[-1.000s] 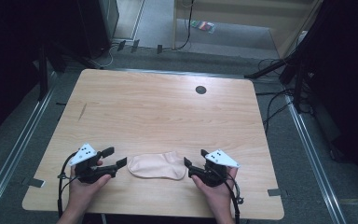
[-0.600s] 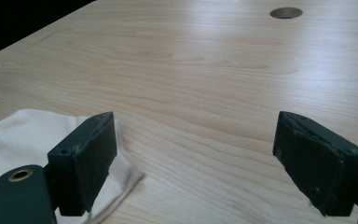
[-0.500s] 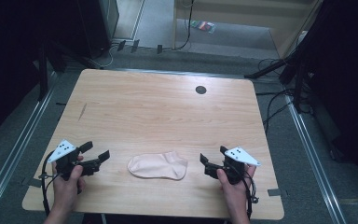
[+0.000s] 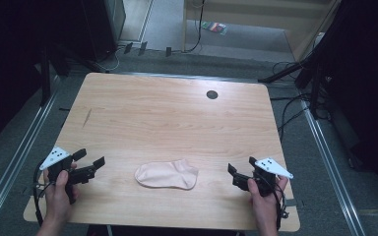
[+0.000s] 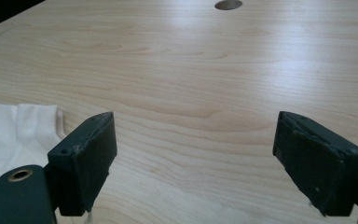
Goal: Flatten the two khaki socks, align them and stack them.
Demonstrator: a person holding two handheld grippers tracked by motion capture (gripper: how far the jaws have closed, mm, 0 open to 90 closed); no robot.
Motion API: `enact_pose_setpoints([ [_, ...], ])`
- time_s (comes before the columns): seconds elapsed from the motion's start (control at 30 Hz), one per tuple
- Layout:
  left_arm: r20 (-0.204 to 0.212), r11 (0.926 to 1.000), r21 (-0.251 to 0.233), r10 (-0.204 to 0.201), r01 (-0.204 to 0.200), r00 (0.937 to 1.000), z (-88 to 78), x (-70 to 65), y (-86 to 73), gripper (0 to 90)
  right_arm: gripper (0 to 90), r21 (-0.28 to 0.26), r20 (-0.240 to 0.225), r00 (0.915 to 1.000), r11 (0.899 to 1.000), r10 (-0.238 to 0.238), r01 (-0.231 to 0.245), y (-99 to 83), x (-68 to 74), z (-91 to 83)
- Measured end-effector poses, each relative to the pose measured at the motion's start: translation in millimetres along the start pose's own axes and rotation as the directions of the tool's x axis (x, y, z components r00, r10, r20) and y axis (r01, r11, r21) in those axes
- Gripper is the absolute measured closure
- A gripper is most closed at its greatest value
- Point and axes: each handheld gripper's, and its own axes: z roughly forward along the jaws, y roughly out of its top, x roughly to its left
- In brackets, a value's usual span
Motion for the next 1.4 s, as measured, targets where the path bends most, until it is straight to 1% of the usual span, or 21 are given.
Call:
enact_pose_setpoints([
  [0.1,-0.011,1.0000,-0.001,-0.005,0.005,0.9999,-4.3,5.8,-1.6,13.8,13.5,0.000,0.017,0.9998,1.000,0.007,-0.007,-4.1,-8.5,-5.9],
  [0.43,-0.045,0.9999,0.014,0.010,-0.009,0.9989,-12.9,16.5,-6.6,13.8,13.6,0.001,0.079,0.9964,0.999,0.032,-0.033,-16.0,-36.6,-24.3],
  [0.5,-0.057,0.9998,0.015,0.013,-0.012,0.9983,-14.8,18.8,-8.0,13.8,13.6,0.006,0.087,0.9955,0.999,0.038,-0.038,-18.6,-41.2,-26.7],
  [0.57,-0.058,0.9998,0.017,0.012,-0.011,0.9982,-16.9,21.5,-9.3,13.8,13.6,0.015,0.095,0.9946,0.999,0.042,-0.044,-21.6,-45.6,-29.1],
  [0.67,-0.066,0.9995,0.026,0.018,-0.016,0.9976,-19.0,25.3,-11.3,13.8,13.6,0.026,0.112,0.9923,0.998,0.053,-0.057,-26.3,-52.5,-33.5],
  [0.8,-0.092,0.9988,0.039,0.032,-0.028,0.9953,-21.7,29.0,-14.4,13.7,13.5,0.034,0.133,0.9890,0.997,0.065,-0.070,-32.6,-62.0,-41.9],
  [0.87,-0.117,0.9979,0.049,0.049,-0.043,0.9920,-24.4,31.5,-16.3,13.6,13.5,0.035,0.142,0.9876,0.997,0.068,-0.074,-36.3,-67.1,-46.4],
  [0.9,-0.121,0.9979,0.049,0.049,-0.043,0.9914,-25.5,32.6,-16.9,13.6,13.6,0.034,0.152,0.9857,0.996,0.072,-0.078,-38.4,-70.0,-49.3],
  [1.0,-0.121,0.9975,0.060,0.044,-0.037,0.9917,-29.0,37.3,-19.9,13.0,13.6,0.036,0.165,0.9829,0.995,0.082,-0.089,-42.9,-75.2,-54.0],
  [1.03,-0.122,0.9975,0.061,0.043,-0.036,0.9916,-29.8,38.5,-20.8,12.6,13.6,0.043,0.171,0.9822,0.995,0.077,-0.086,-44.7,-76.7,-55.0],
  [1.1,-0.123,0.9980,0.056,0.035,-0.029,0.9917,-31.3,40.1,-22.1,12.4,13.6,0.049,0.168,0.9824,0.995,0.081,-0.090,-48.0,-80.3,-56.5],
  [1.2,-0.120,0.9982,0.054,0.033,-0.027,0.9922,-30.2,40.3,-23.0,12.4,13.8,0.042,0.151,0.9820,0.992,0.114,-0.122,-50.3,-84.0,-56.5],
  [1.37,-0.112,0.9983,0.043,0.045,-0.041,0.9927,-28.4,39.5,-24.4,12.4,14.1,0.037,0.136,0.9851,0.993,0.105,-0.111,-50.0,-83.0,-55.3],
  [1.4,-0.109,0.9983,0.042,0.045,-0.041,0.9930,-28.4,39.5,-24.5,12.4,14.0,0.036,0.131,0.9851,0.992,0.111,-0.117,-50.2,-83.5,-55.7],
])
